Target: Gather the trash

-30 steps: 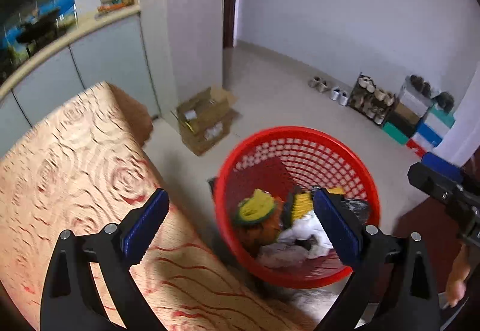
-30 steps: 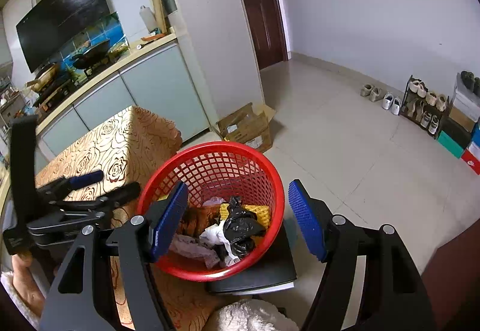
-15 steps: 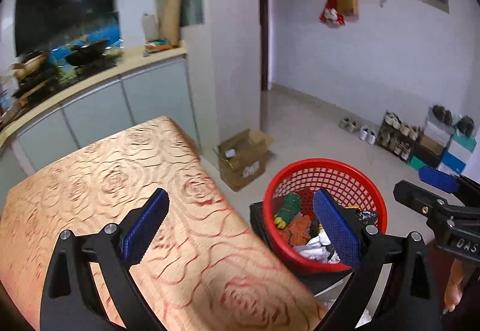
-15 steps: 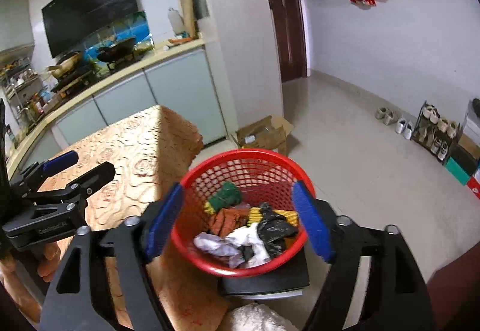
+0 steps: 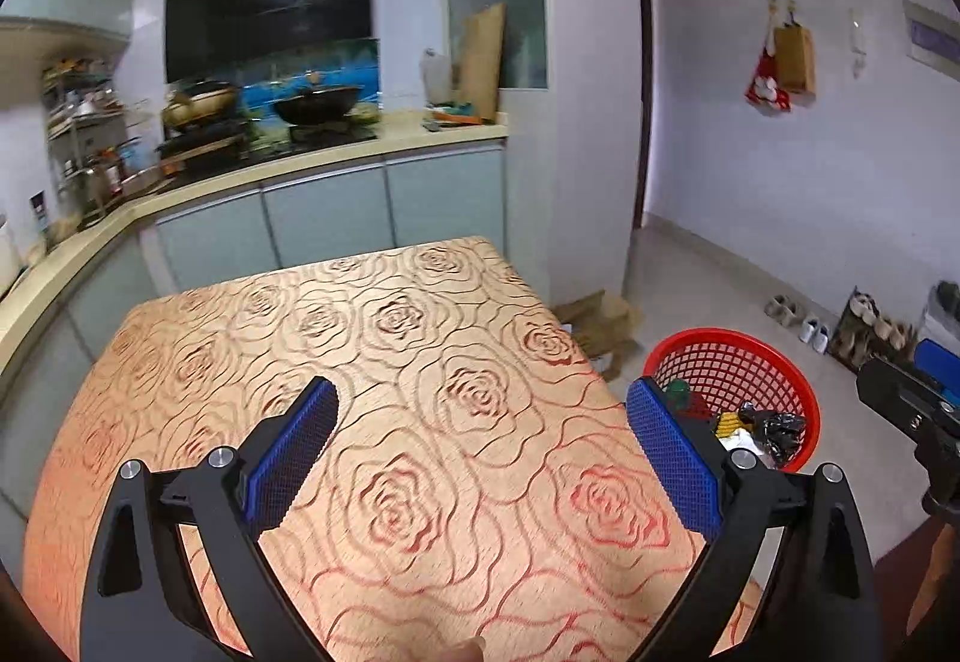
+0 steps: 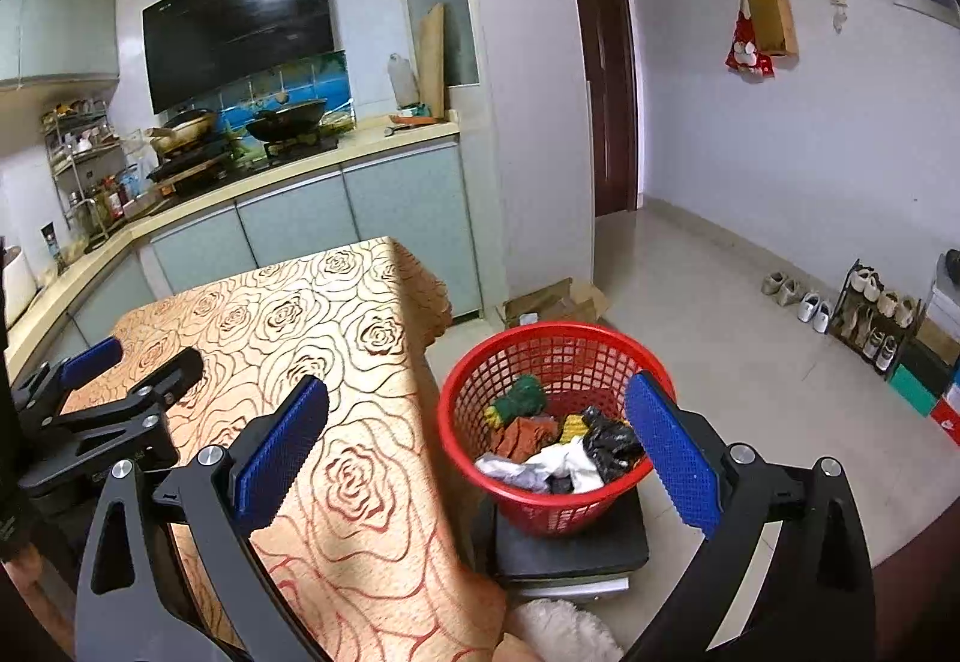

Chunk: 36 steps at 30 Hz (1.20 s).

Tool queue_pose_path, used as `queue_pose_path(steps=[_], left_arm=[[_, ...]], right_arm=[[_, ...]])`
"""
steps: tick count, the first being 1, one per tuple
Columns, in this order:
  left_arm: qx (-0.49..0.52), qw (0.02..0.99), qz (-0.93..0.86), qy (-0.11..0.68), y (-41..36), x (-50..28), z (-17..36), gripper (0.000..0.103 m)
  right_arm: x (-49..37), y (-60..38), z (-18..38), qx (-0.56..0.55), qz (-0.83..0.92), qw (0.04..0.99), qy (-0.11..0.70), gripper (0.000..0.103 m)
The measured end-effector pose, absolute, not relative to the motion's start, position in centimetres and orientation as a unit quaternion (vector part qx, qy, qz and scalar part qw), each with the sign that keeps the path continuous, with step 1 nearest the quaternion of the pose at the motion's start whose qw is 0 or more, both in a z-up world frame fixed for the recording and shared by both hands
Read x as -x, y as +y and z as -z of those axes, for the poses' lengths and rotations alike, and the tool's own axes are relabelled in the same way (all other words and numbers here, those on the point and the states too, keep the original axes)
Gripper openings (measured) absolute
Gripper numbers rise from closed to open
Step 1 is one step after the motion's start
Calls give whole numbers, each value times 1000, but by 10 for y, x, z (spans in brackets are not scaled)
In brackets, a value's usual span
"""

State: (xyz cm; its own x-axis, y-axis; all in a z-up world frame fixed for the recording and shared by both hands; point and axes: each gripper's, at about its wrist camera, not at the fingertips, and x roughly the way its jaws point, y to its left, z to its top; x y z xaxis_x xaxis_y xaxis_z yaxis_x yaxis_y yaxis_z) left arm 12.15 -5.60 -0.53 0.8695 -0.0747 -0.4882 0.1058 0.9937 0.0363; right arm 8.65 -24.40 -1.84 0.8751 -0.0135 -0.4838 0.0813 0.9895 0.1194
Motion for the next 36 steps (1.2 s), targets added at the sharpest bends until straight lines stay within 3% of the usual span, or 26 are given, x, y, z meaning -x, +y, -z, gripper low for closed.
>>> queue_pose_path(steps=[36], left_arm=[[-30, 973, 22, 228, -28, -29, 0, 95]], right_arm=[[-16, -202, 12, -43, 7, 968, 246, 96]])
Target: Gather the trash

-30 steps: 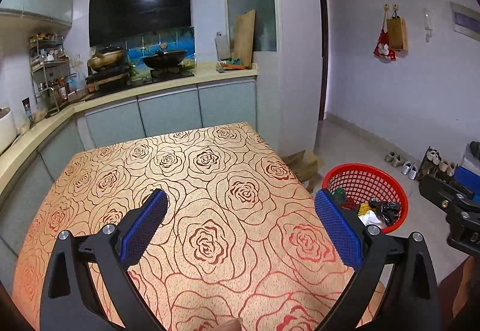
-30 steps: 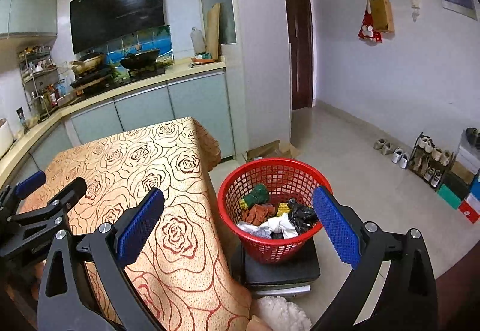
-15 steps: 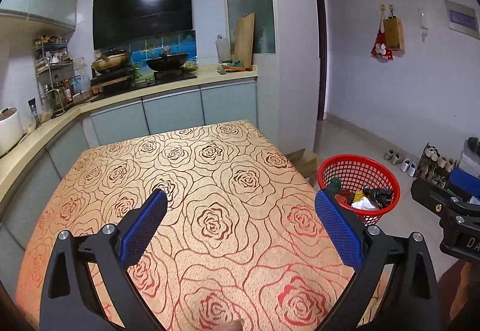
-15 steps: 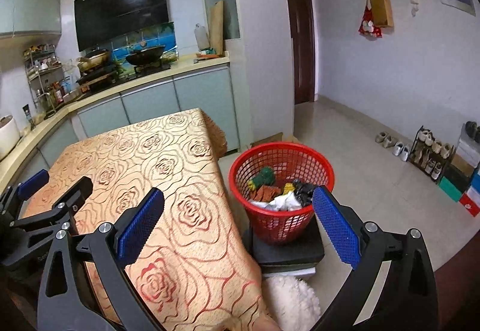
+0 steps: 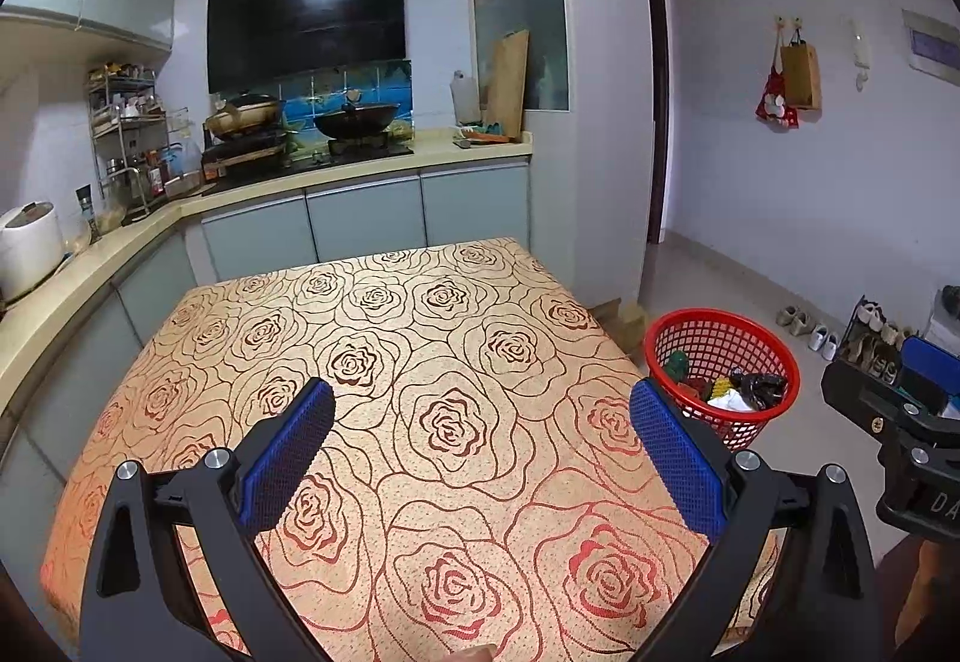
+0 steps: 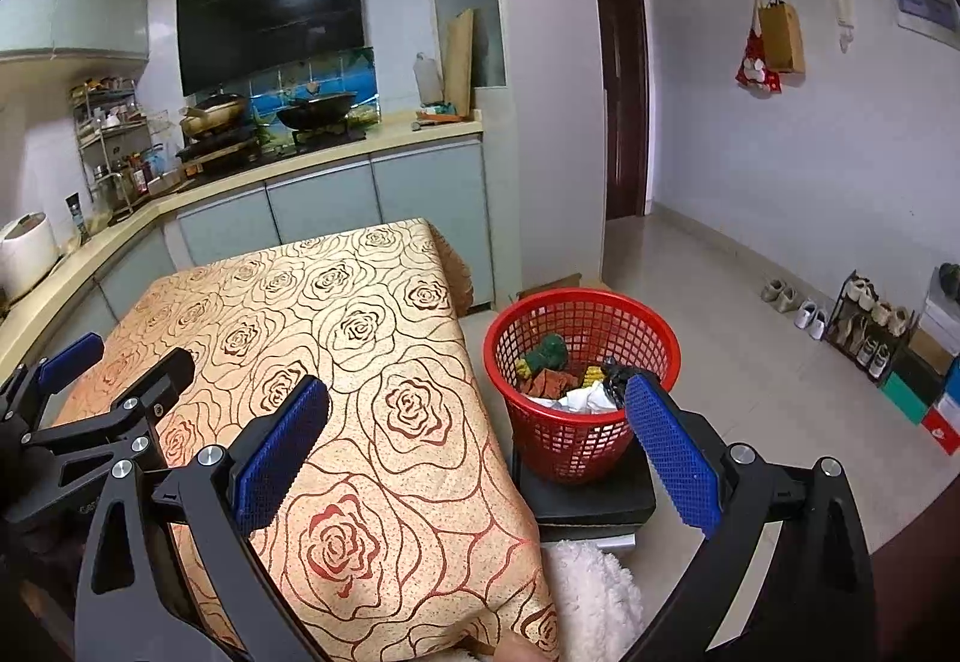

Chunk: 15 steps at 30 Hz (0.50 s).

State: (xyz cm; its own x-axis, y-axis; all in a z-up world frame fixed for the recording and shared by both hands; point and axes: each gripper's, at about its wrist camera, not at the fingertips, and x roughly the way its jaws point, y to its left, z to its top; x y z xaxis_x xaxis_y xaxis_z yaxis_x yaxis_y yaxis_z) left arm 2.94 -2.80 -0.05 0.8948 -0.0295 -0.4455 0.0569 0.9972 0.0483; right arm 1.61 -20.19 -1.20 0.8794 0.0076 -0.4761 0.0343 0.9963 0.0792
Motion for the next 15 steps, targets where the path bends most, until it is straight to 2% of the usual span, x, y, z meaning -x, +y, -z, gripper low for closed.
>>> queue_pose_path(steps=[15], left_arm=[[-25, 972, 22, 234, -22, -29, 2, 95]], right_arm=[[-17, -200, 15, -48, 7, 967, 251, 96]])
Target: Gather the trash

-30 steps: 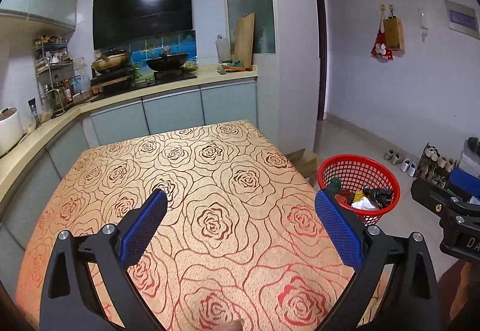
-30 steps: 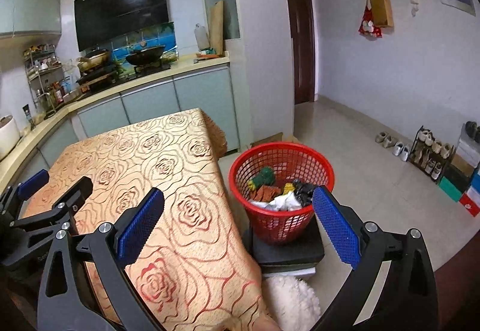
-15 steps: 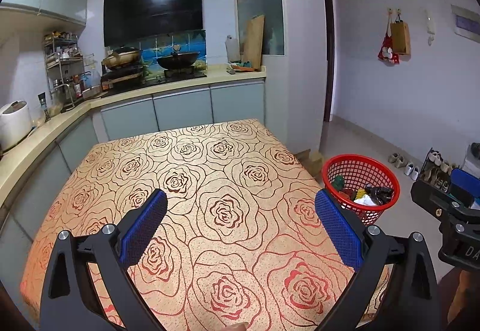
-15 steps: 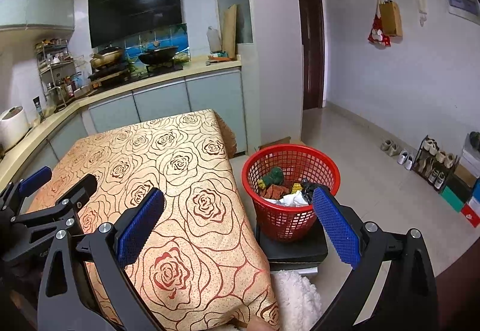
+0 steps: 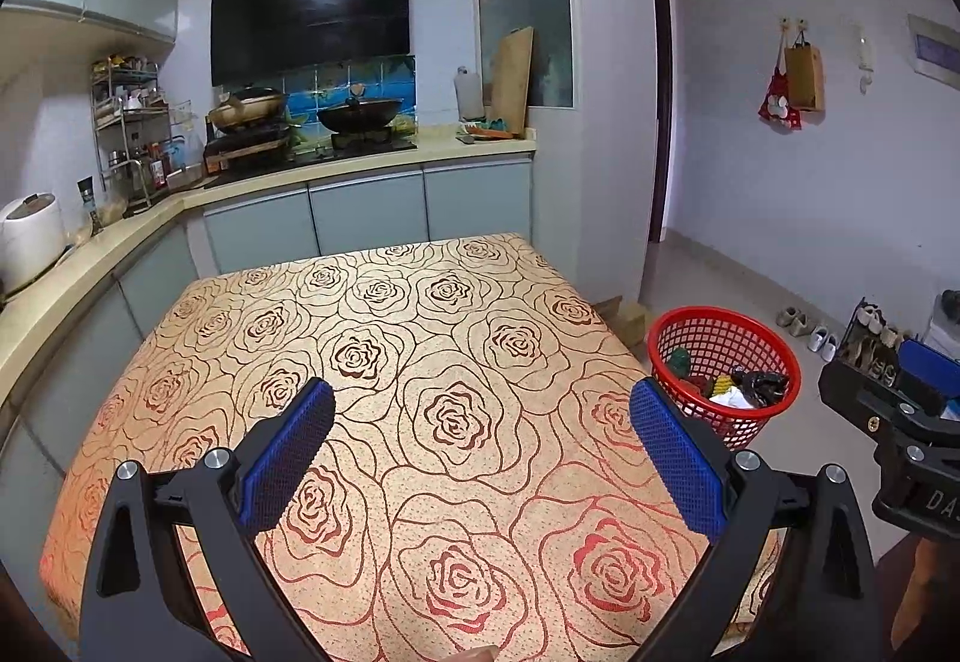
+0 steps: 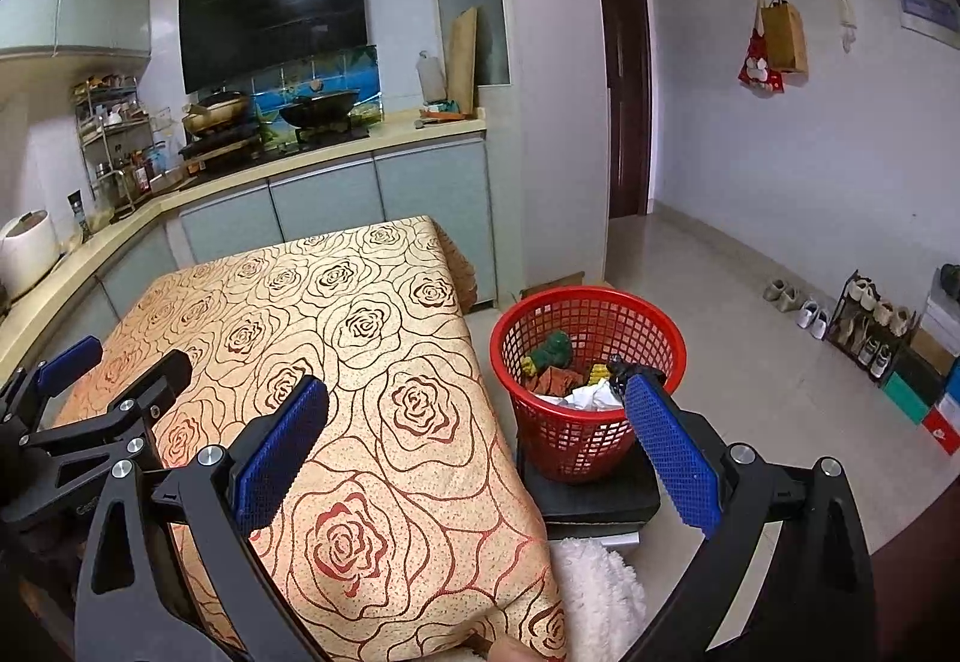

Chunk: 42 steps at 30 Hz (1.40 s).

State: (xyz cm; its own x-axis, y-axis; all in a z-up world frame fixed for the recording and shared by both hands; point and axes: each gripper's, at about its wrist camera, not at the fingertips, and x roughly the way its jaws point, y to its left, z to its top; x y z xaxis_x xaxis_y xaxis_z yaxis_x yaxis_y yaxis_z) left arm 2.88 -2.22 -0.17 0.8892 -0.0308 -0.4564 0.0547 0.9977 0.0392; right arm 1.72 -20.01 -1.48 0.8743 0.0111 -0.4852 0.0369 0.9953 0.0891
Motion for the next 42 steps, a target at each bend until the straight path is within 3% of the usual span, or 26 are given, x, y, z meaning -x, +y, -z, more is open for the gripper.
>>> queue_pose_path(steps=[42], left_arm=[[-32, 967, 23, 250, -33, -46, 10, 95]], right_arm=[[-41, -220, 34, -59, 33, 960, 272, 96]])
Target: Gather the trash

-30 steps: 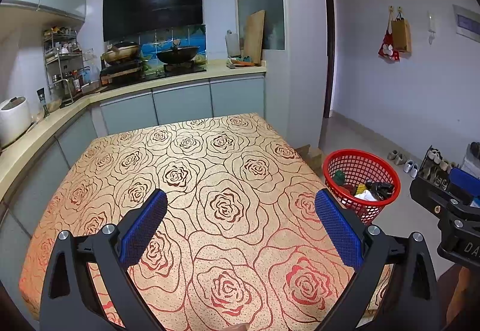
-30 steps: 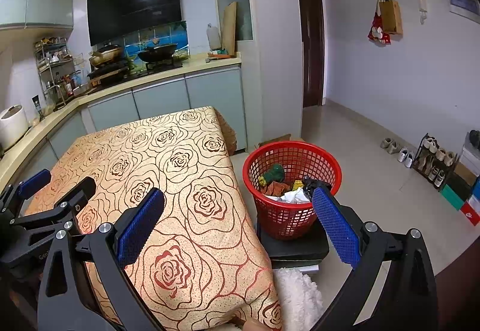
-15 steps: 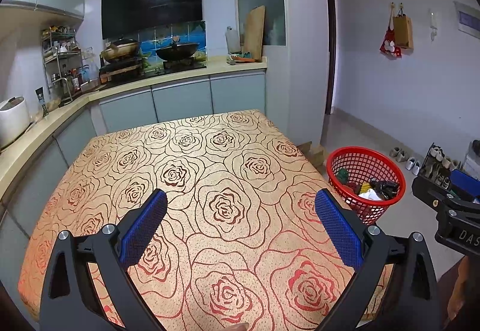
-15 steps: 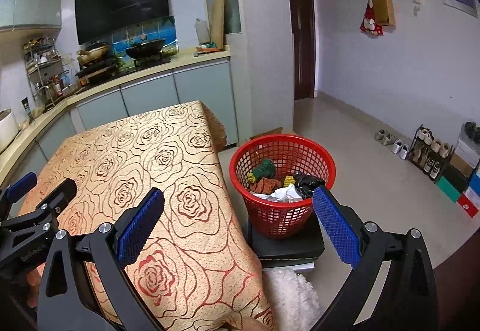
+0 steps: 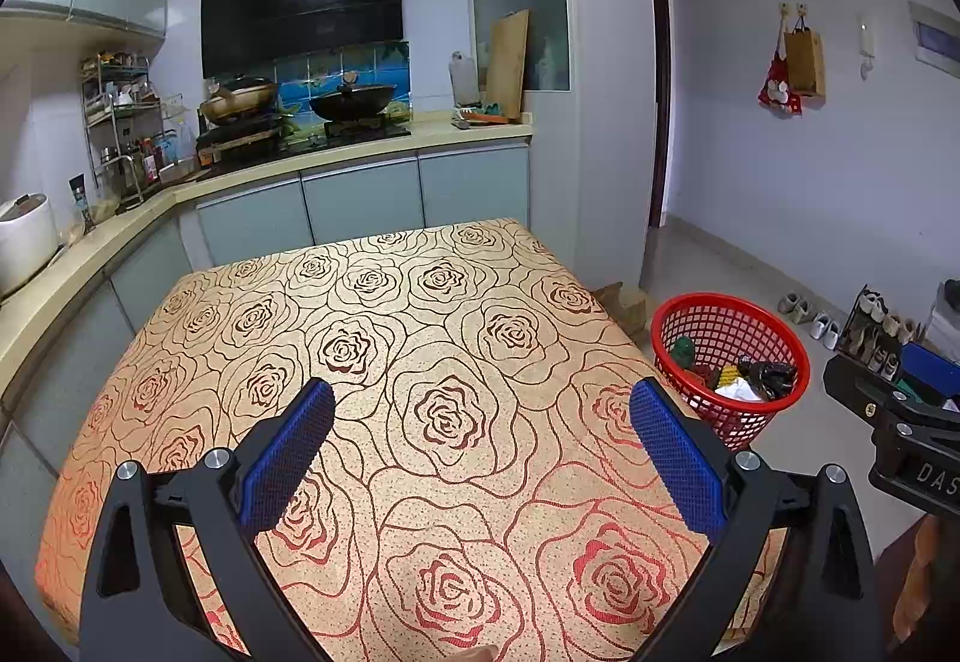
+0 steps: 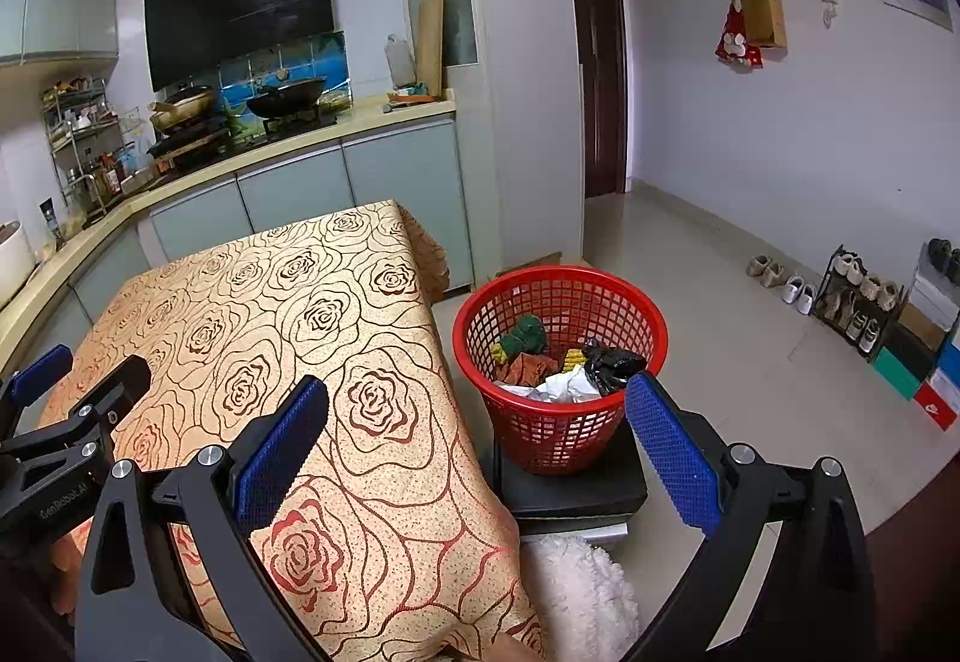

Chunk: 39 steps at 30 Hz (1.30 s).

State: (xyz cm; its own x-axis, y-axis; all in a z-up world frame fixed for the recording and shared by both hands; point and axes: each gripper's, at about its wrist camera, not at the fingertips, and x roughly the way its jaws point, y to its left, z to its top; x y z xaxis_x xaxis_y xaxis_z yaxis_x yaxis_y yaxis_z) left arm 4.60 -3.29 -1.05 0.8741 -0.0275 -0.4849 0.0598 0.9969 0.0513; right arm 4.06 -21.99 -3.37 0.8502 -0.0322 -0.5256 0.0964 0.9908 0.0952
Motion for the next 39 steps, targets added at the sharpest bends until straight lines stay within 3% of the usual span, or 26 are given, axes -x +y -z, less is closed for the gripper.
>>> queue_pose_path(steps=[39], left_arm=[[-28, 969, 50, 240, -37, -48, 10, 95]], right_arm=[[-40, -224, 35, -64, 37, 959, 274, 96]])
